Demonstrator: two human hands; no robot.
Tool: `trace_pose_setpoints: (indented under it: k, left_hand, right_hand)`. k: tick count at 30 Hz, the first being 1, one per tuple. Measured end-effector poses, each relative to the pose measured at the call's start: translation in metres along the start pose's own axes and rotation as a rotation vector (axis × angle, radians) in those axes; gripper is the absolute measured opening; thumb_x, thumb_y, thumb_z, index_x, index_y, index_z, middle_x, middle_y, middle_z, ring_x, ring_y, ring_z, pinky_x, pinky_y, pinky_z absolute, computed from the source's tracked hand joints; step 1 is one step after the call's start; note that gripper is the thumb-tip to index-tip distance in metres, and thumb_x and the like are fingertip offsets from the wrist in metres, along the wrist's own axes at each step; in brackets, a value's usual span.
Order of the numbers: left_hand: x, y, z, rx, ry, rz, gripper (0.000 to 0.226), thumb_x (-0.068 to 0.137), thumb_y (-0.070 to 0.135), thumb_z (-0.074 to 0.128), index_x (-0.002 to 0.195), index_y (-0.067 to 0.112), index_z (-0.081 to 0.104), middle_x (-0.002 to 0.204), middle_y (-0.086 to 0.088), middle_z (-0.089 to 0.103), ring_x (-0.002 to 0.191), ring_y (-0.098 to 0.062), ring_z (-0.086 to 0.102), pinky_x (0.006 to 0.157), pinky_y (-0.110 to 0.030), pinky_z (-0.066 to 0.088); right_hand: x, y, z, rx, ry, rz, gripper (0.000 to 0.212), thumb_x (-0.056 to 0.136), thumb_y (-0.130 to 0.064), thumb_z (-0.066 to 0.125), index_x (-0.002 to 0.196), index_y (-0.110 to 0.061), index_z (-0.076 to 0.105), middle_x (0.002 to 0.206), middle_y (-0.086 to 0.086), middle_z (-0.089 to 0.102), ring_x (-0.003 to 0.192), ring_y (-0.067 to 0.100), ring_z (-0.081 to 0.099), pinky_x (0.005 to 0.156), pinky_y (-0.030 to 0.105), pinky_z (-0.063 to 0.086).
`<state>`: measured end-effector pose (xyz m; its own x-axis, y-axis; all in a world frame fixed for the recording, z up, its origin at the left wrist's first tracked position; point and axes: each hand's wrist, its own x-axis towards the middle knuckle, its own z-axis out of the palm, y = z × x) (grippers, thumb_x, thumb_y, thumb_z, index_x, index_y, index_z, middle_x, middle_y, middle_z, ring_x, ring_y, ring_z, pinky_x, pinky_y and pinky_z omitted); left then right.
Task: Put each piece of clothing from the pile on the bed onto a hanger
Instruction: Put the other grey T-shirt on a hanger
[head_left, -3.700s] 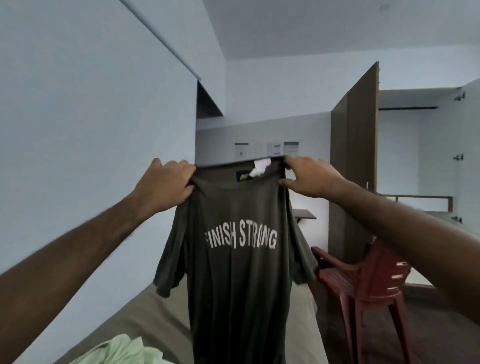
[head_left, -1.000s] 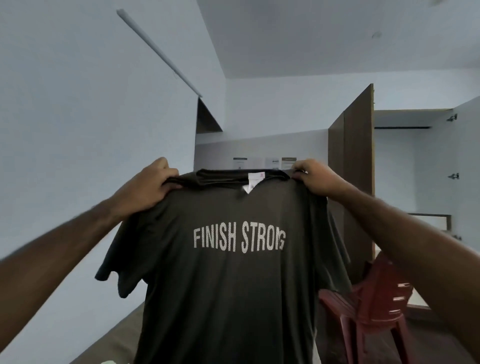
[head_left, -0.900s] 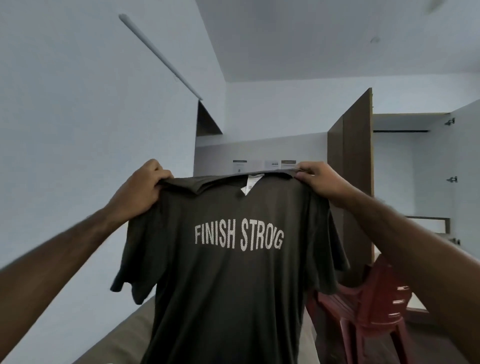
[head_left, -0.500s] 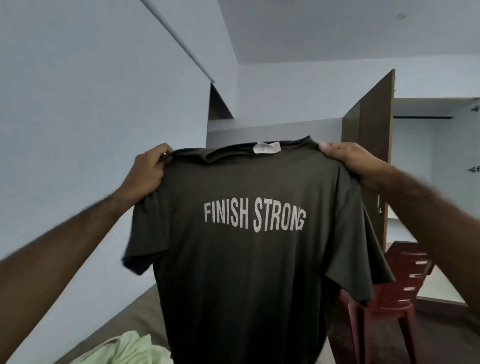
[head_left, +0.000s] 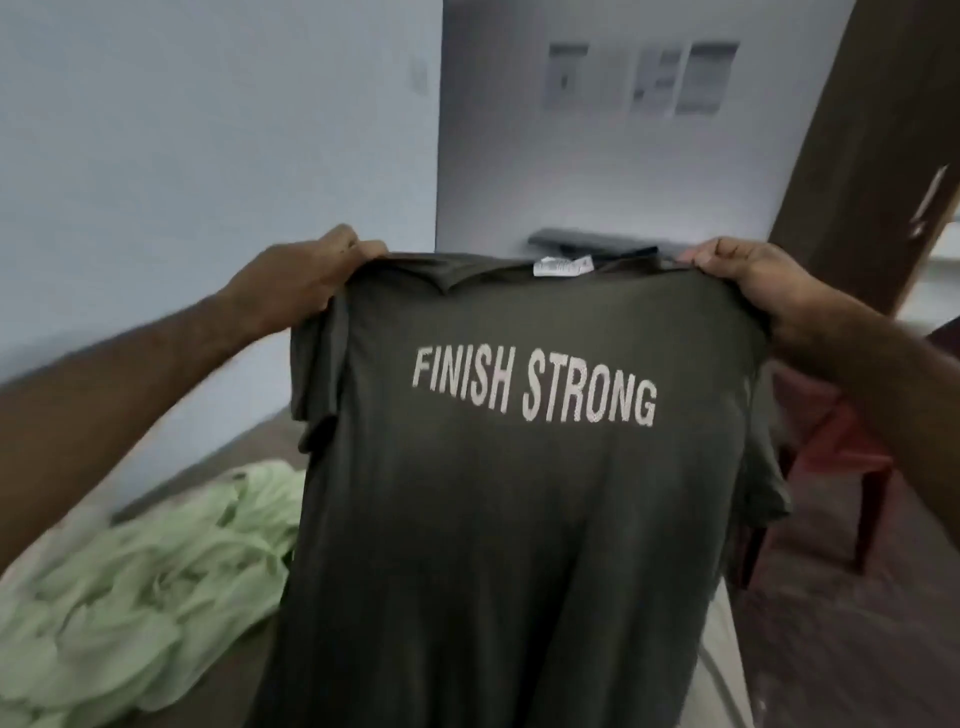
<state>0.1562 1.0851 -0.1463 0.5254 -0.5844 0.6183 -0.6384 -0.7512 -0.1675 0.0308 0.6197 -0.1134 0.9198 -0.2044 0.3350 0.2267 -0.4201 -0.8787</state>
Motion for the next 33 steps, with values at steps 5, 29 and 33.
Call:
trace_pose_setpoints:
  k: [5,29,33]
  left_hand:
    - [0.014,-0.016,0.179,0.273,-0.414,0.166,0.042,0.096,0.039,0.023,0.135,0.033,0.036,0.117,-0.007,0.048,0.079,-0.026,0.049,0.065,-0.037,0.042]
    - [-0.032,0.099,0.453,0.058,-0.648,-0.038,0.067,0.09,0.028,0.058,0.152,0.021,0.032,0.159,-0.012,0.026,0.139,-0.036,0.034,0.11,-0.064,0.029]
    - [-0.086,0.208,0.372,-0.293,-0.778,0.106,0.061,0.098,0.042,0.052,0.154,0.029,0.028,0.163,0.0,0.018,0.149,-0.023,0.024,0.116,-0.052,0.026]
  right_hand:
    - [0.059,0.179,0.028,-0.347,-0.421,0.381,0.033,0.082,-0.04,0.071,0.098,-0.011,0.077,0.095,0.012,0.077,0.084,0.026,0.073,0.077,0.038,0.061]
    - [0.088,0.442,0.087,-0.907,-0.353,0.581,0.043,0.088,-0.031,0.075,0.112,0.002,0.065,0.114,0.022,0.064,0.109,0.039,0.061,0.08,0.035,0.047]
    - [0.013,0.416,0.076,-0.981,0.299,0.373,0.056,0.088,-0.026,0.063,0.136,-0.011,0.04,0.131,0.018,0.045,0.123,0.041,0.047,0.096,0.058,0.044]
